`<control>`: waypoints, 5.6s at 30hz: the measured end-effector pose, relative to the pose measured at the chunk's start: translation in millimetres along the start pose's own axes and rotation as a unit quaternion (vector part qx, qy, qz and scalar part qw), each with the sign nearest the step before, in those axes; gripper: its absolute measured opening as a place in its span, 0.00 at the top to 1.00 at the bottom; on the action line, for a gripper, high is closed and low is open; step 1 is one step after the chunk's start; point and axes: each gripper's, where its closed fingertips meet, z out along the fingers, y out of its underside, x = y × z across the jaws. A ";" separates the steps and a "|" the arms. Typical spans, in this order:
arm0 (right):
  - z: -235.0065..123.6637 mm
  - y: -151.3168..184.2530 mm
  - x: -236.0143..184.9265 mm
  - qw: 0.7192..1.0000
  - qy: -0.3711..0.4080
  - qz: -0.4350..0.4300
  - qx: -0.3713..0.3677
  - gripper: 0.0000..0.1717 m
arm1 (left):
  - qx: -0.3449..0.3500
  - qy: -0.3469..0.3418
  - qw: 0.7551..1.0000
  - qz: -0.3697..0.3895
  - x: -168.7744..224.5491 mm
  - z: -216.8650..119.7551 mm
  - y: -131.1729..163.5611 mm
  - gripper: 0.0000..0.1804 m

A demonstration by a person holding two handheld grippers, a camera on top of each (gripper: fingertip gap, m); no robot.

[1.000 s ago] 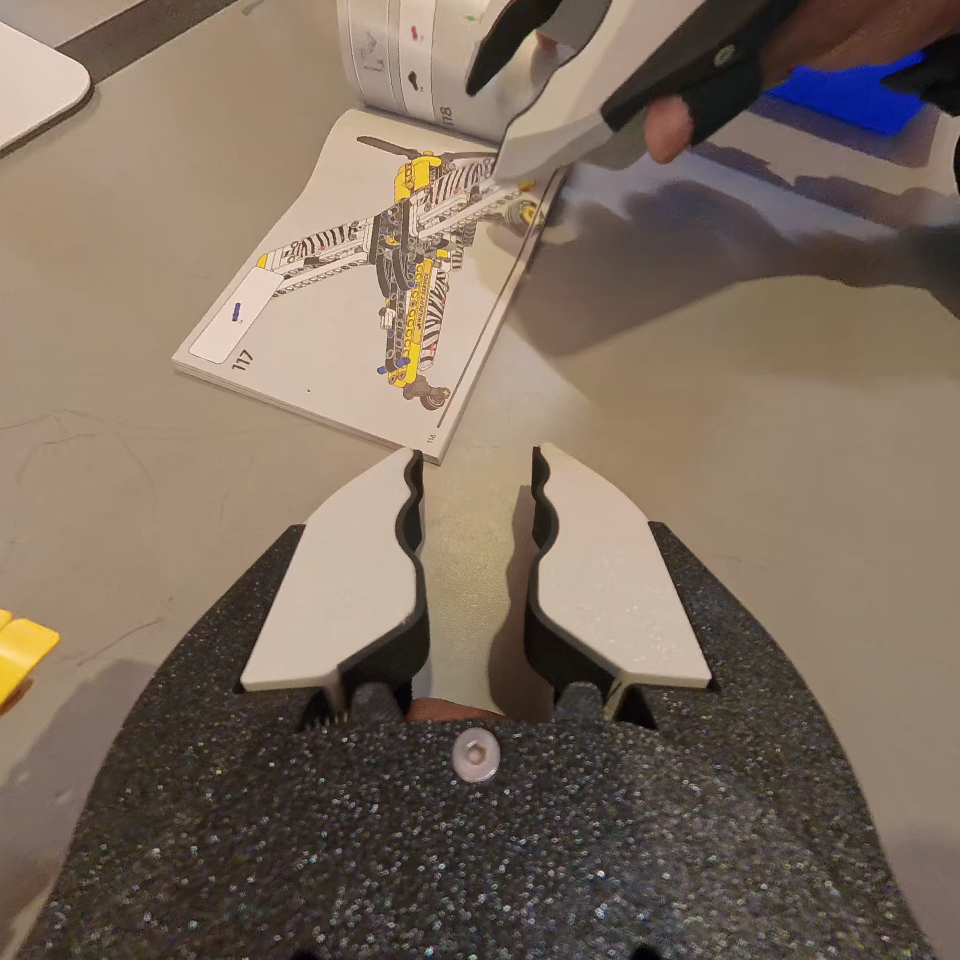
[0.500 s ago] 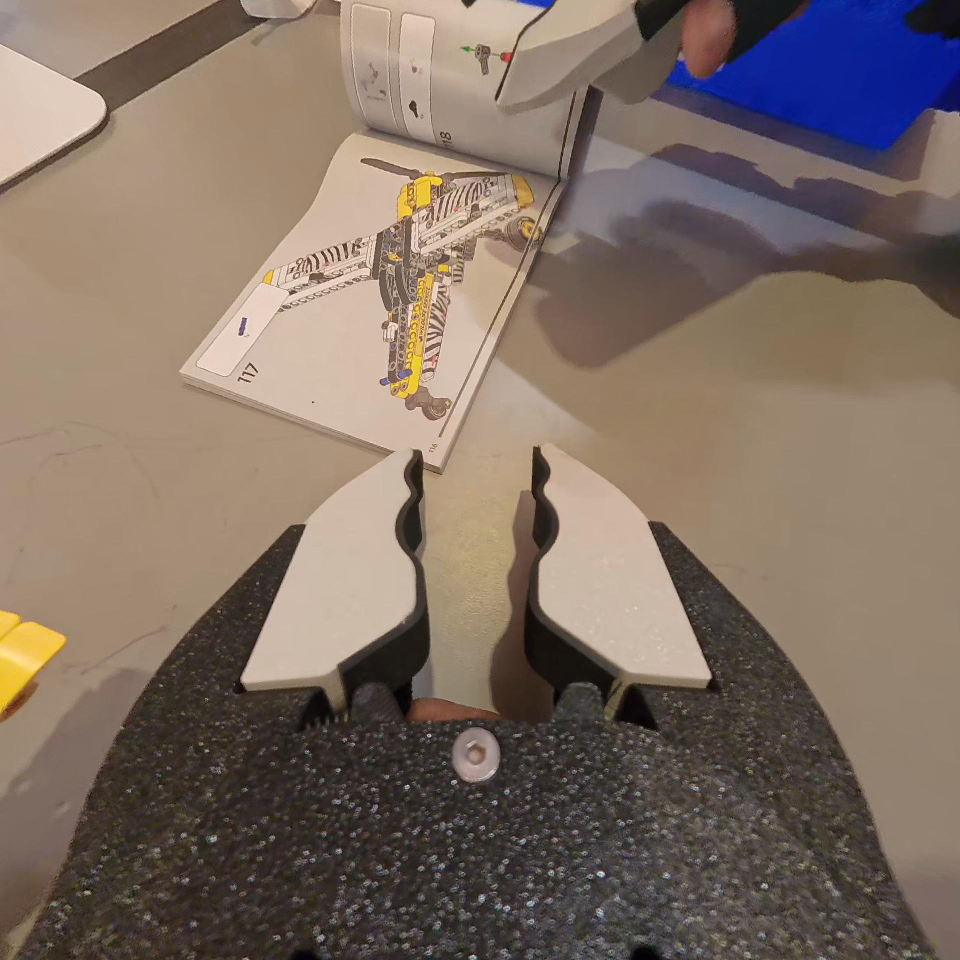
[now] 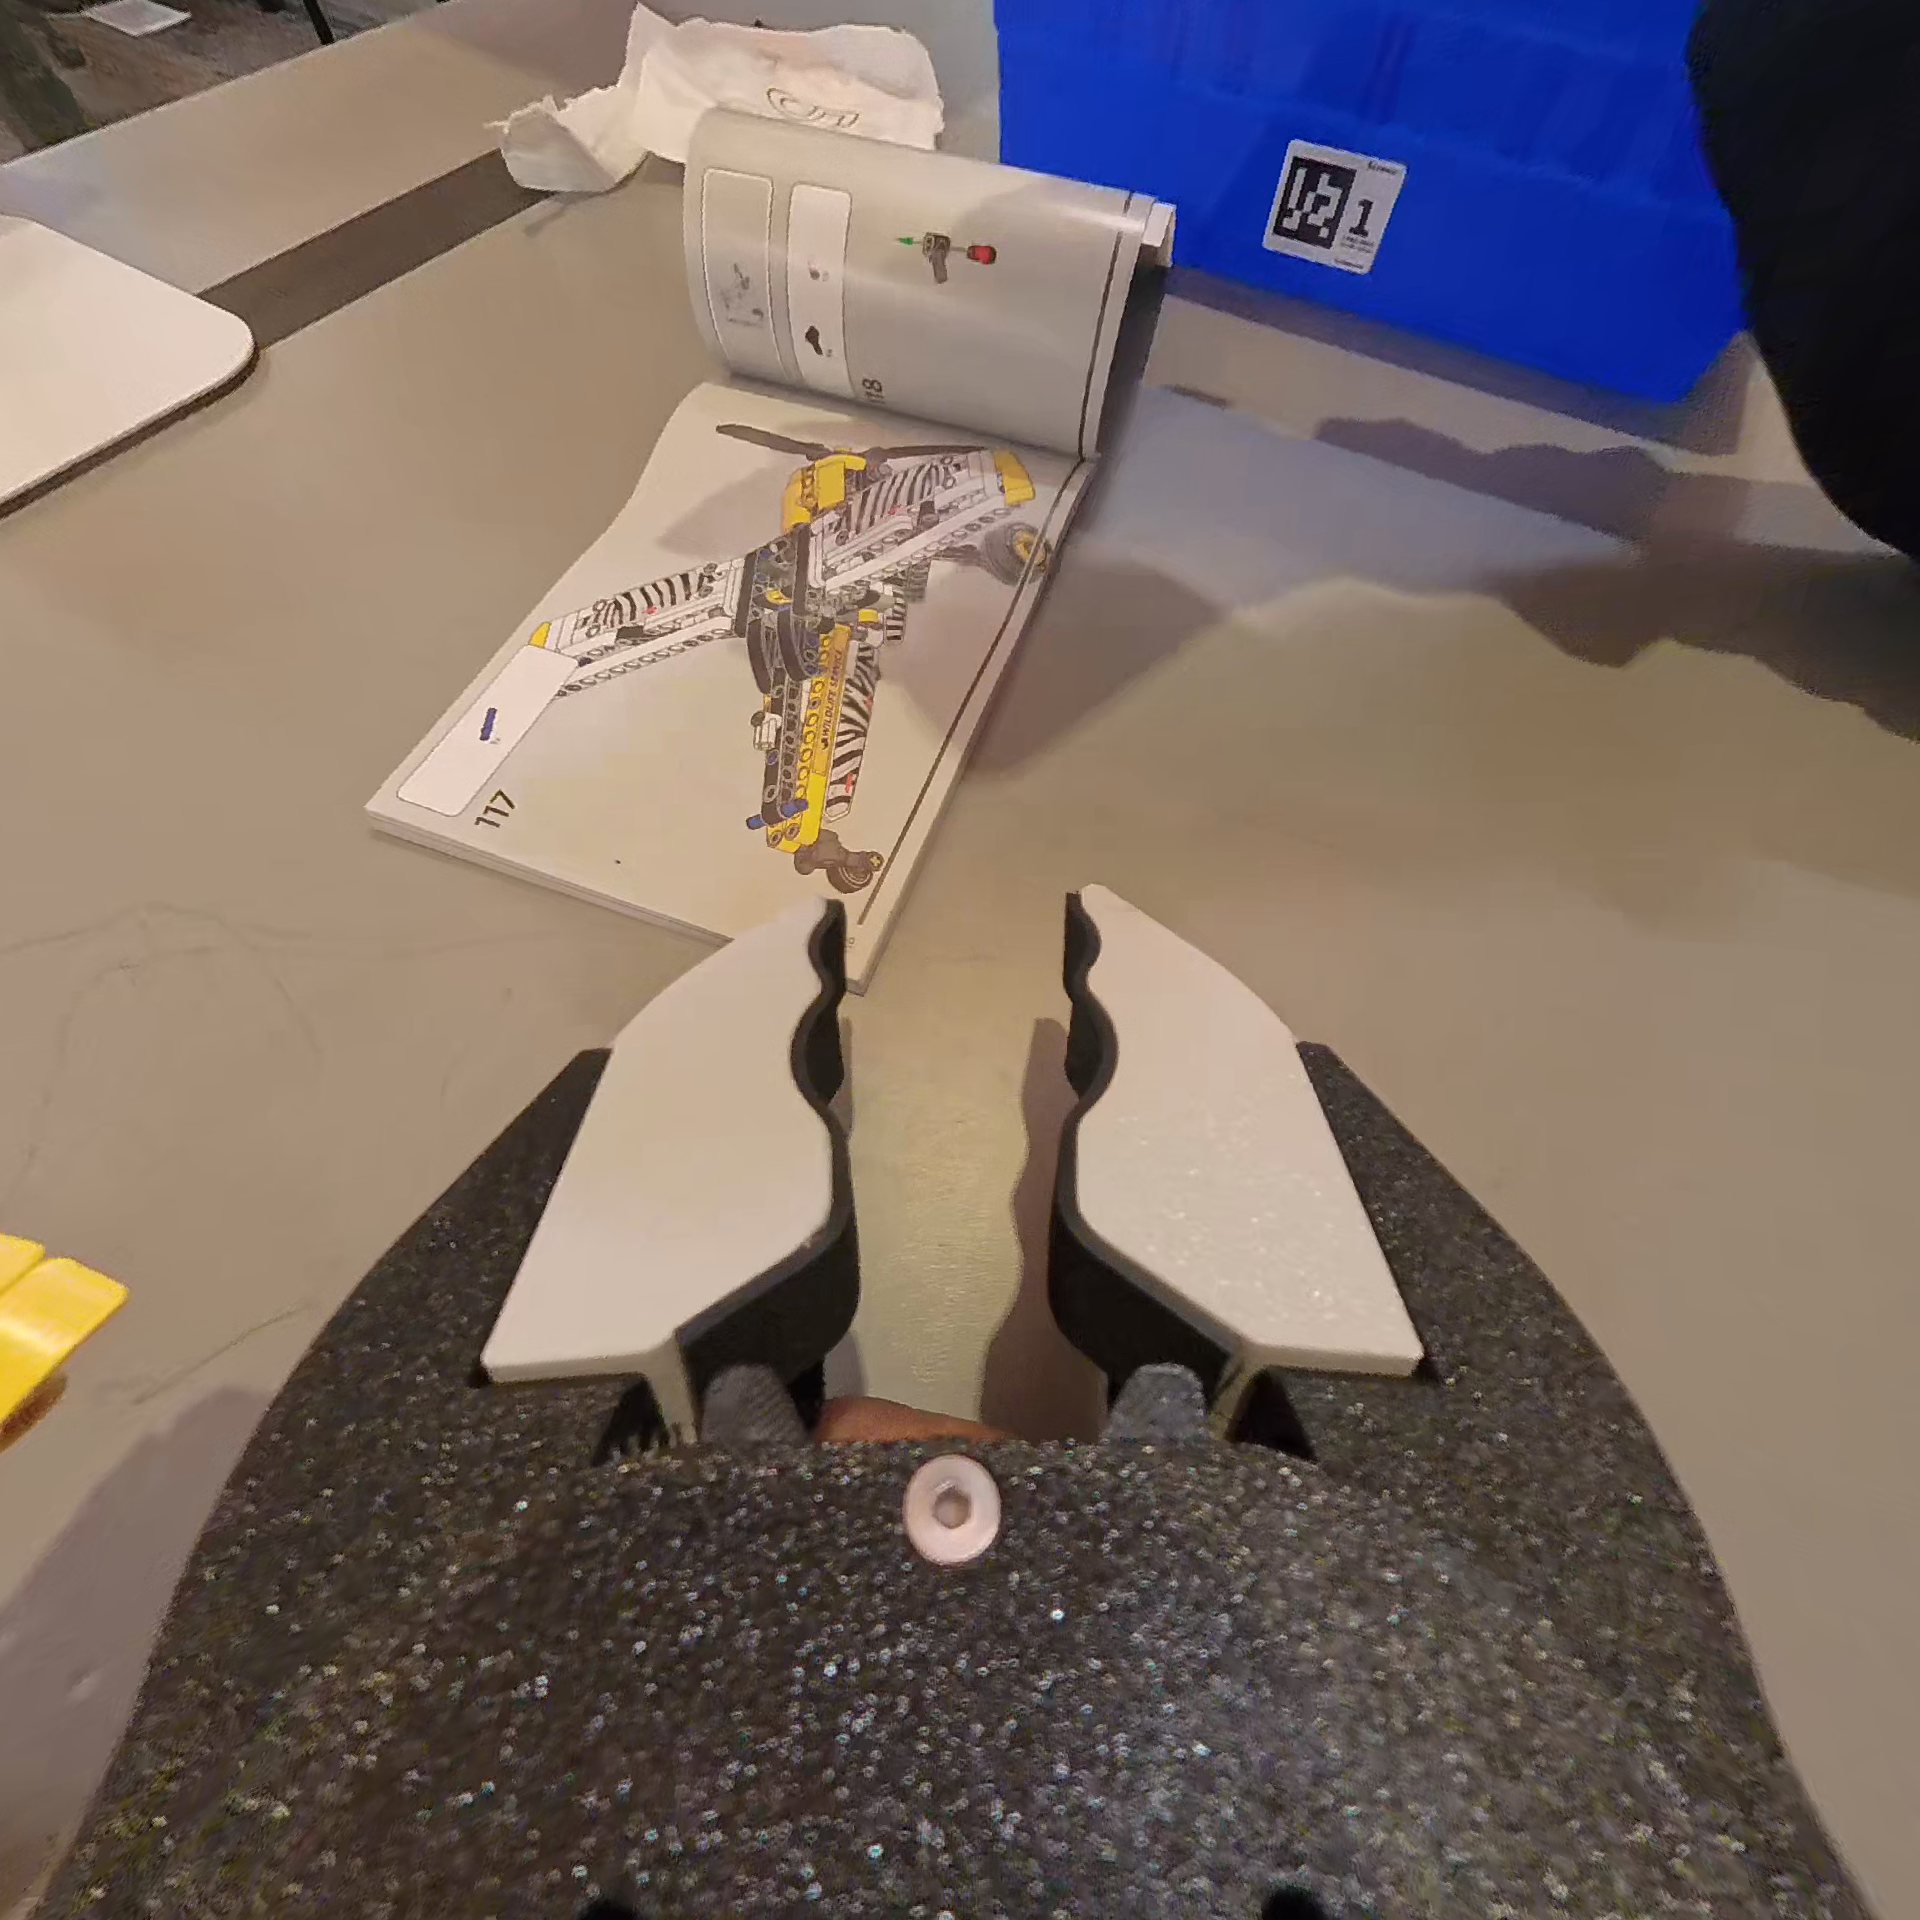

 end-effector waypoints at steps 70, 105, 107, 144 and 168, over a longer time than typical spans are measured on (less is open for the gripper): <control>79.0 72.8 -161.0 0.949 -0.265 -0.155 -0.071 0.67 | -0.017 0.024 0.999 -0.038 -4.9 -0.7 7.1 0.77; 66.3 63.5 -156.7 0.962 -0.269 -0.047 -0.019 0.99 | -0.047 0.007 0.997 -0.062 -13.8 11.9 10.2 0.78; 65.6 62.1 -155.0 0.963 -0.266 -0.038 -0.014 0.99 | -0.051 -0.002 0.998 -0.046 -16.1 18.1 7.1 0.78; 140.1 54.8 -97.2 0.938 -0.321 -0.005 -0.131 0.67 | -0.030 0.022 0.994 -0.098 -21.2 30.1 -5.3 0.75; 131.5 48.6 -108.7 0.942 -0.324 -0.028 -0.088 0.67 | -0.030 0.029 0.996 -0.075 -15.6 29.2 -5.1 0.75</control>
